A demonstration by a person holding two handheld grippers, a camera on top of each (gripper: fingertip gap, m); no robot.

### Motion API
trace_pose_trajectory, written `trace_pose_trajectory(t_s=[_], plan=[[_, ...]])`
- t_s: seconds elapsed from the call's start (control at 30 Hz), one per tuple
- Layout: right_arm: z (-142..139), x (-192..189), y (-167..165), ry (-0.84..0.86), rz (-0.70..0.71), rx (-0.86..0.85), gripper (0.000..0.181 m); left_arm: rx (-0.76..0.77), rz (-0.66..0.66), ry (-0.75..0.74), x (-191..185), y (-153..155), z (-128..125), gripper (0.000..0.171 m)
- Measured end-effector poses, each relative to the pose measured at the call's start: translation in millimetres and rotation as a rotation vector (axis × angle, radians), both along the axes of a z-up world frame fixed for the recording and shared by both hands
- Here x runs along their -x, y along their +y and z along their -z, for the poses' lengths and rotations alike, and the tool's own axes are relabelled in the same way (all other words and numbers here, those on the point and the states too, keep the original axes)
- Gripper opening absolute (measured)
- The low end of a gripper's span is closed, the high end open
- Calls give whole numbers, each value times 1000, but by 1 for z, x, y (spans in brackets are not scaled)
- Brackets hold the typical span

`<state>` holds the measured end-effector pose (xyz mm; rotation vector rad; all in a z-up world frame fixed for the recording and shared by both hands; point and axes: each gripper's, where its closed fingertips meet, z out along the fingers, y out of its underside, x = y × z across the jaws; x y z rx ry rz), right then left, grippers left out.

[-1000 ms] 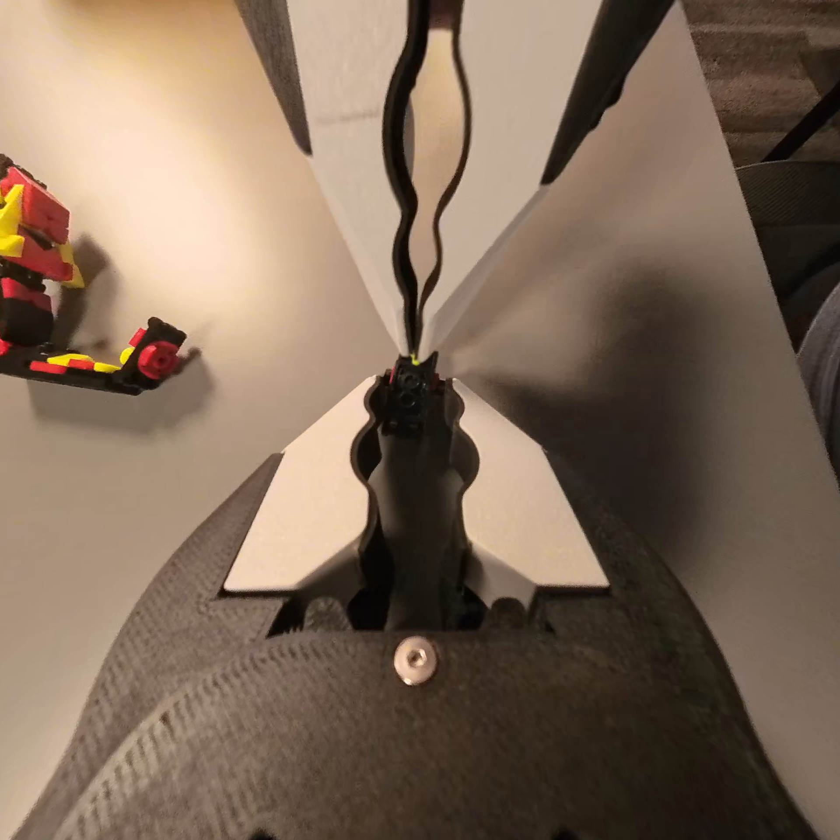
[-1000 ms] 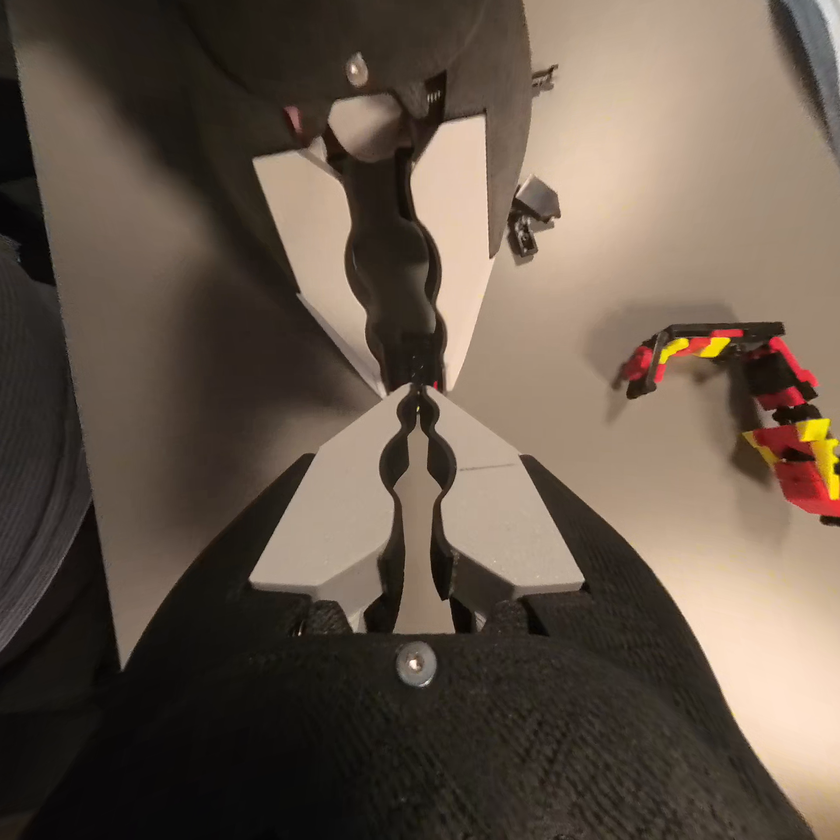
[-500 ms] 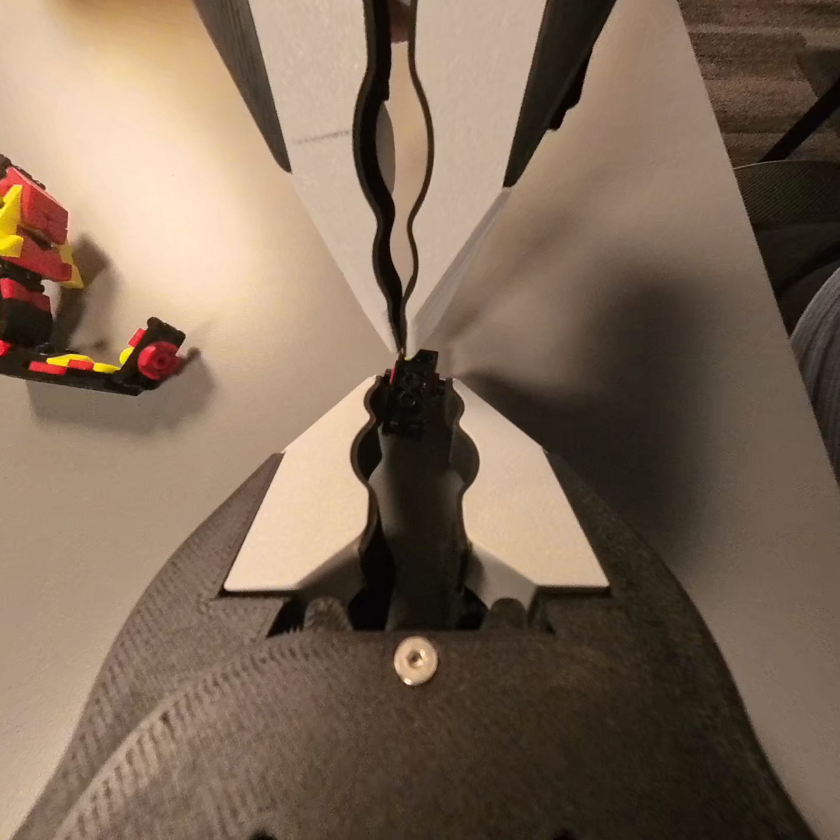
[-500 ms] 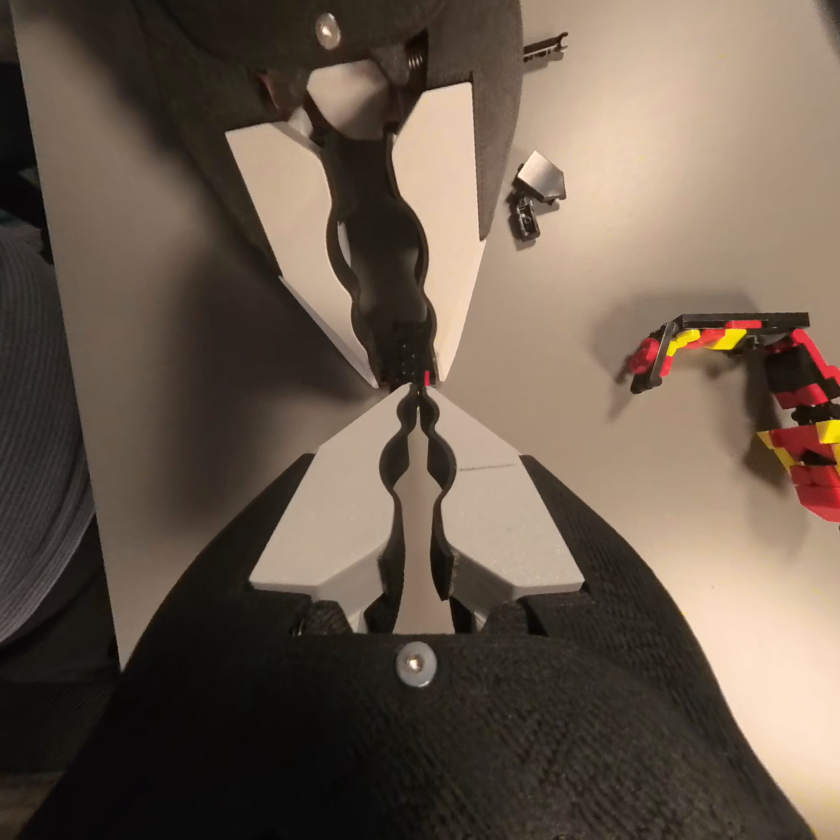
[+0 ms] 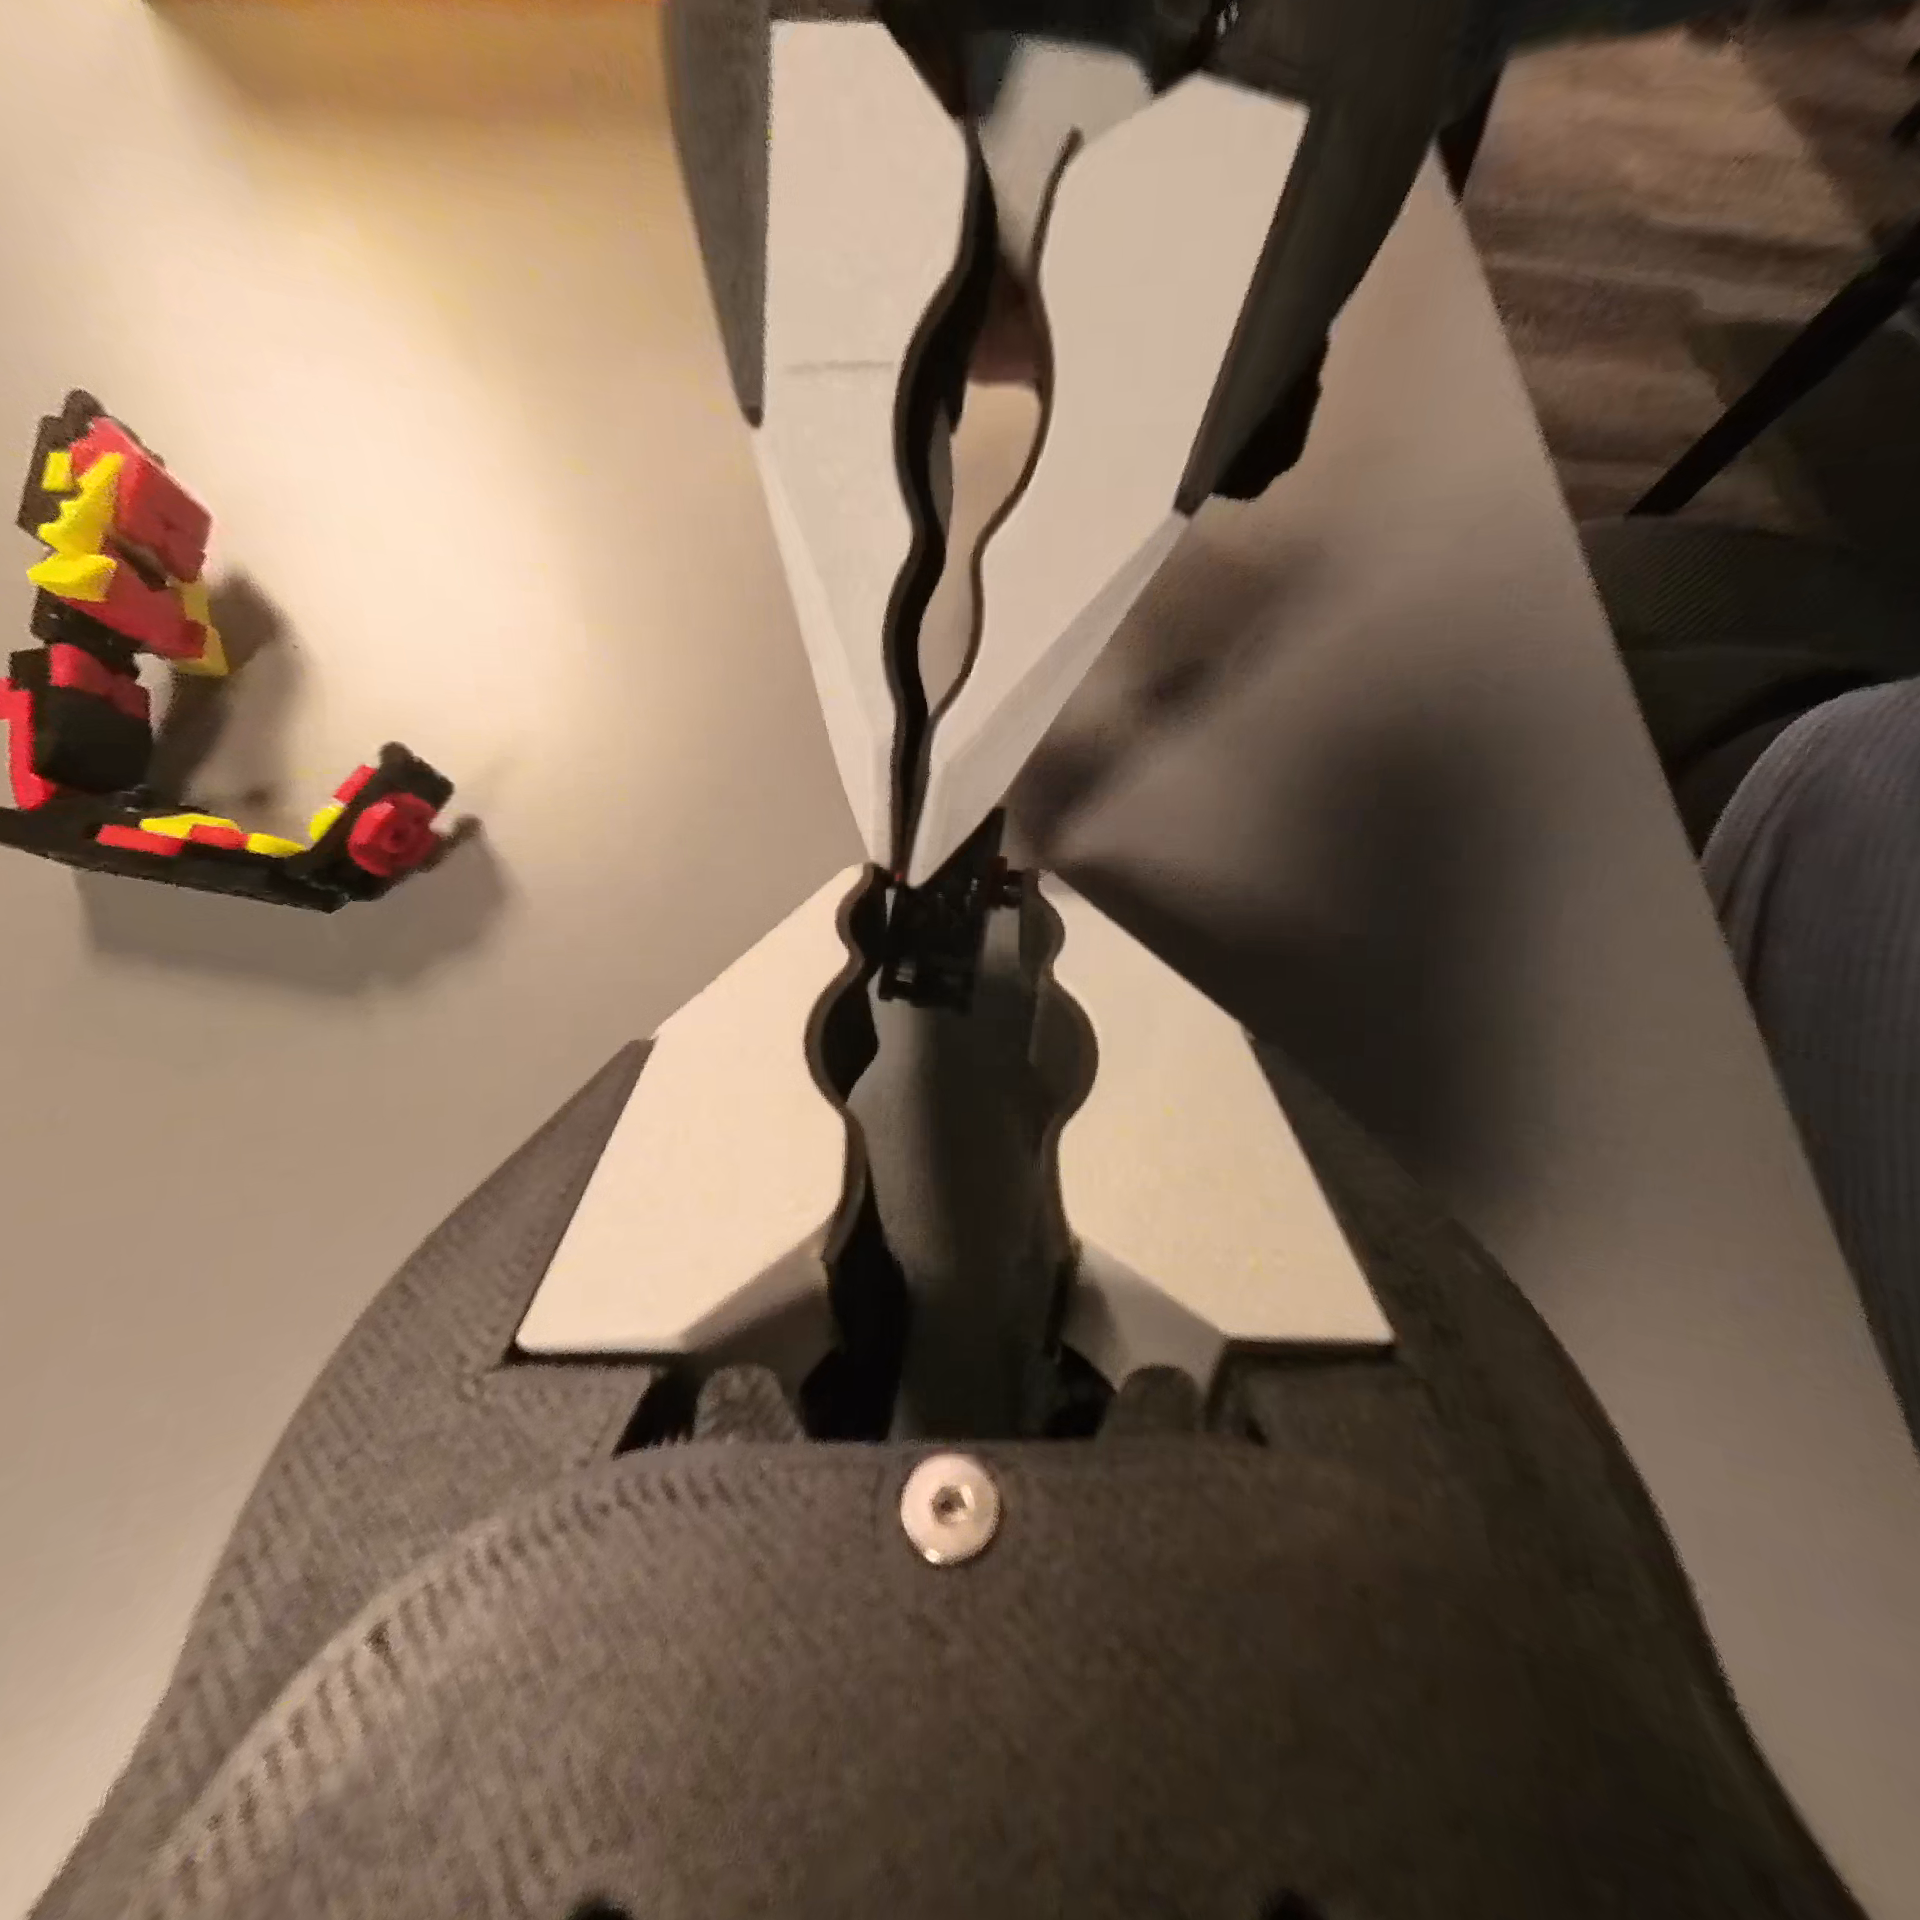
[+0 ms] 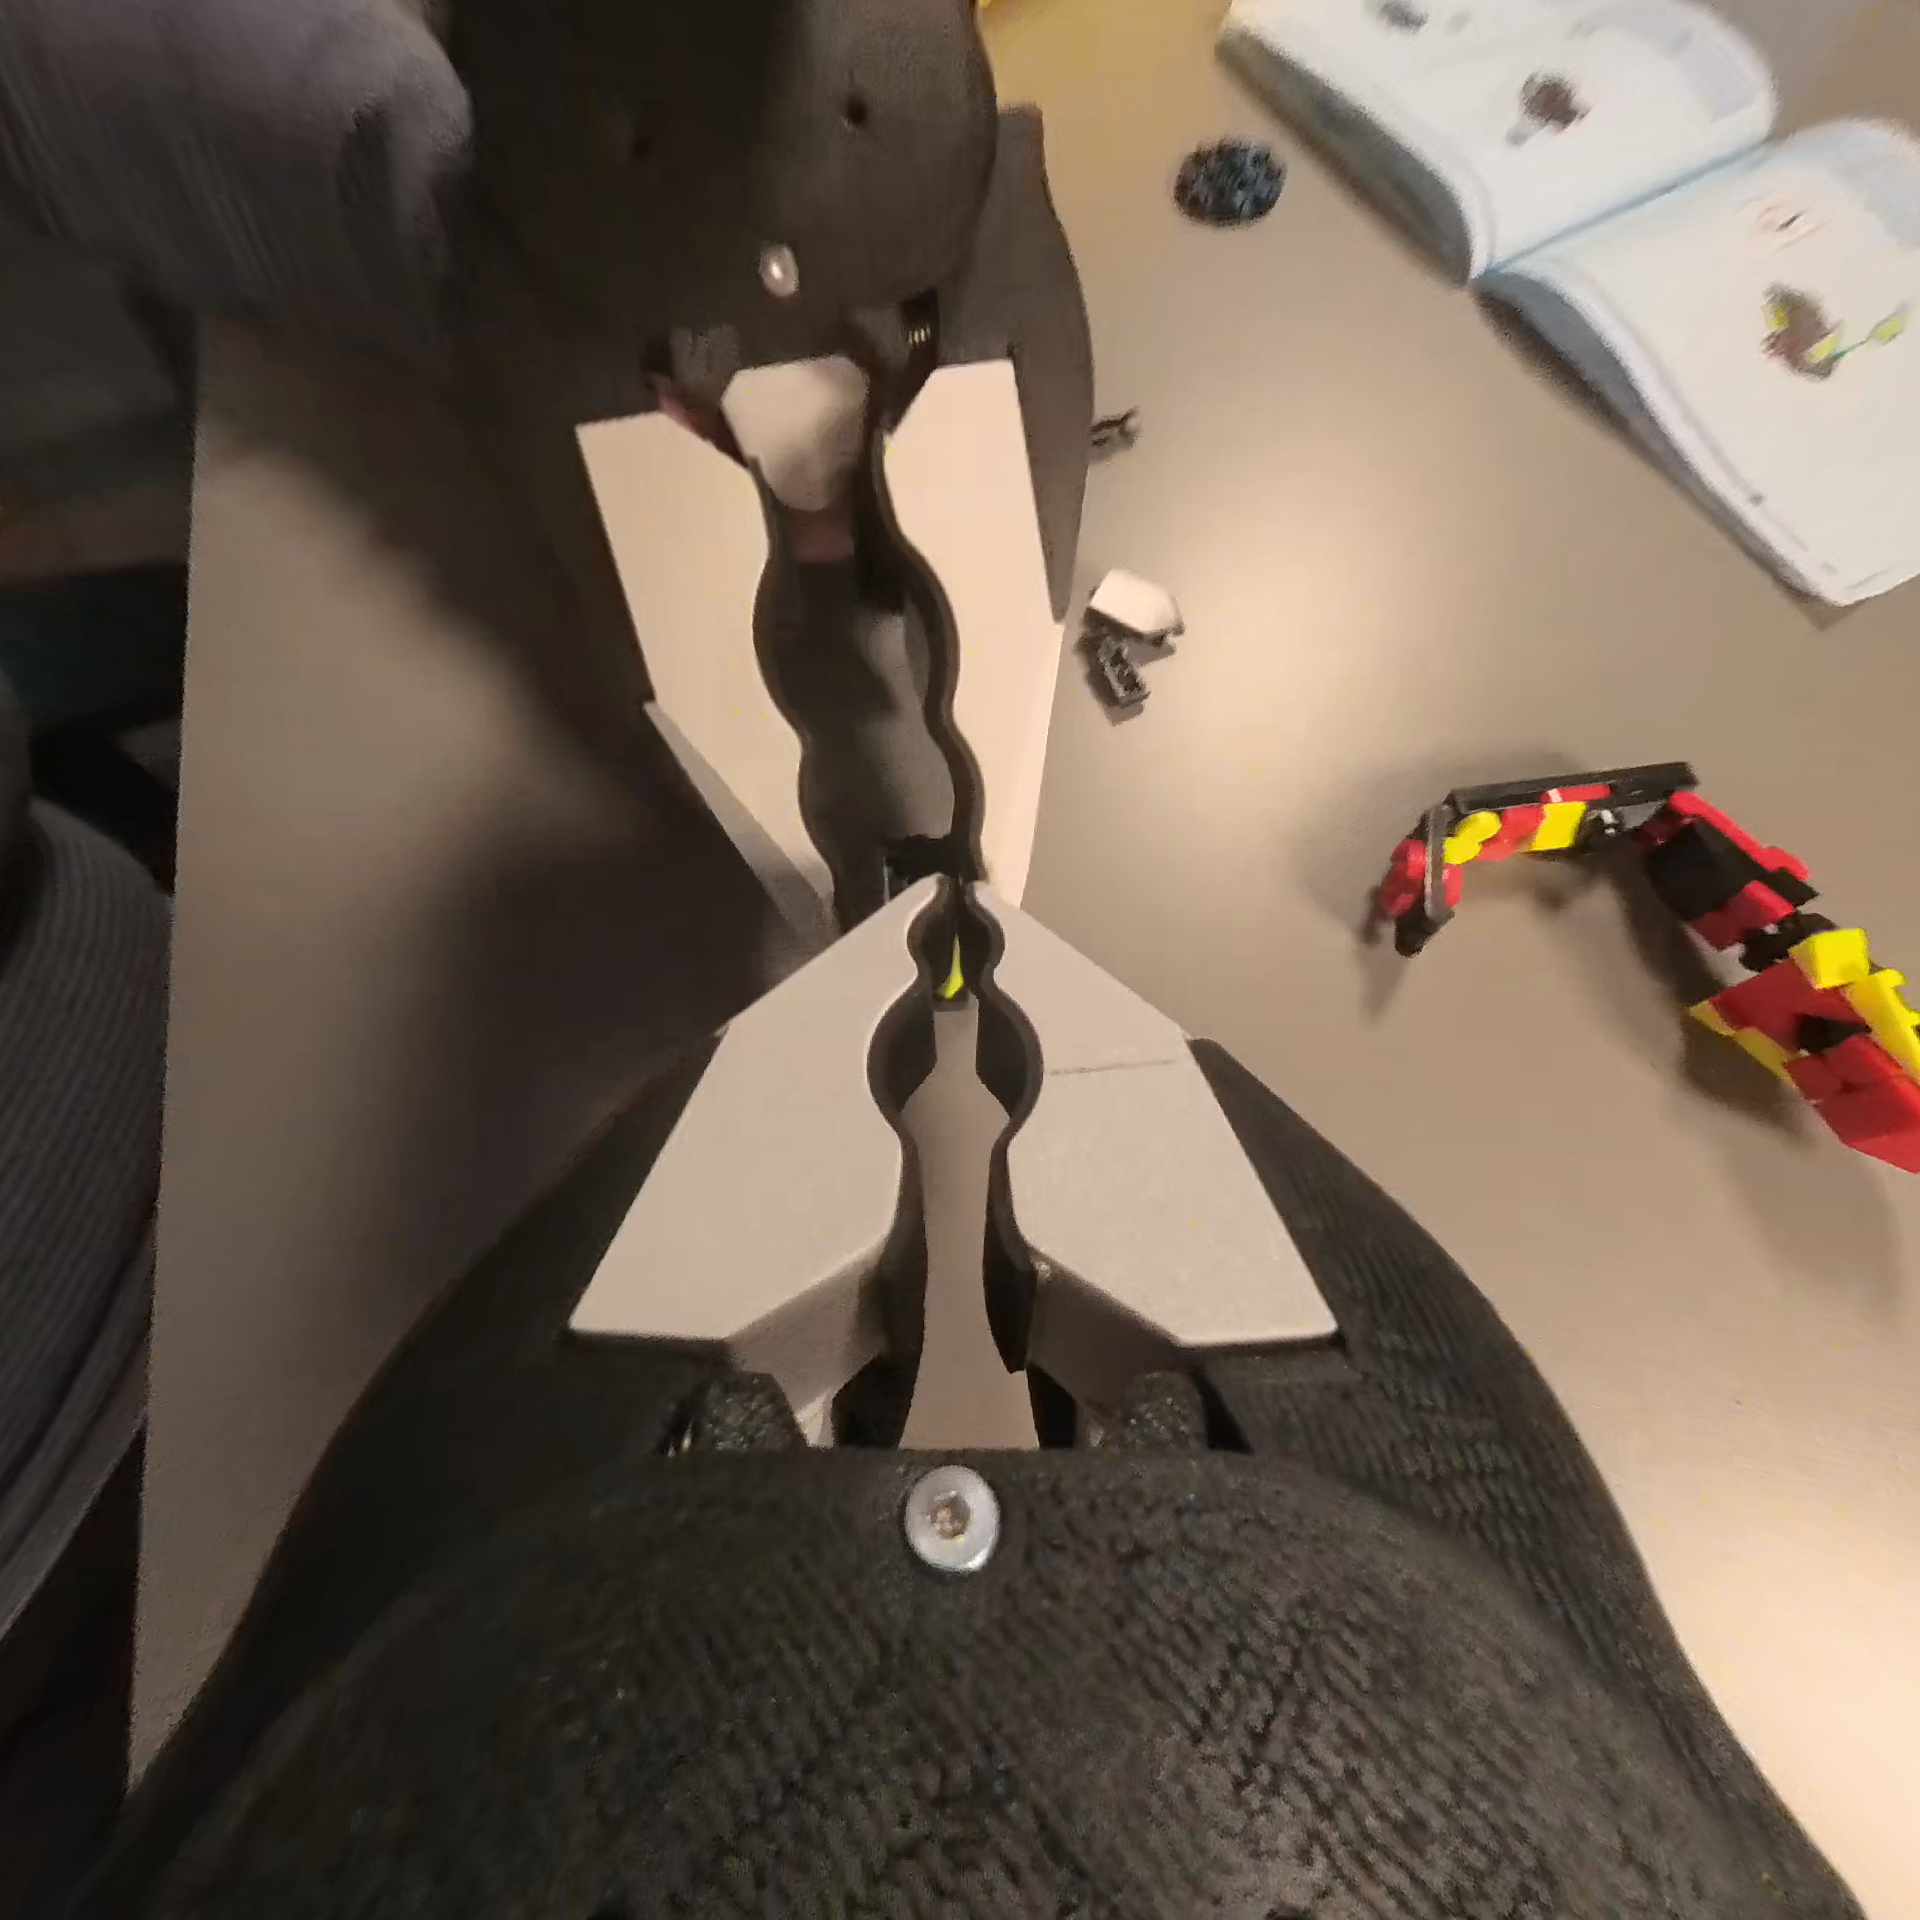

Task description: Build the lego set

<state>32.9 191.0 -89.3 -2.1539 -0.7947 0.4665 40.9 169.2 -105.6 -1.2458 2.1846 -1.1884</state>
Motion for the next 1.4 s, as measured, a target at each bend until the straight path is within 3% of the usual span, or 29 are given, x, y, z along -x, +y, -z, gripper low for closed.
trace_pose_trajectory(t_s=[0.27,0.4,0.87,1.17,1.4], plan=[[-17,-4,5,172,69,-44,0,162,9,-29,0,-1,-17,24],[-21,8,-1,280,32,-8,0,177,9,-32,1,-1,-19,24],[-23,8,-3,383,43,-53,0,200,45,-20,4,-5,-19,24],[-25,11,-5,322,14,-193,0,222,48,-27,4,-5,-22,24],[-24,6,-3,352,52,-163,0,163,54,-39,5,-7,-18,24]])
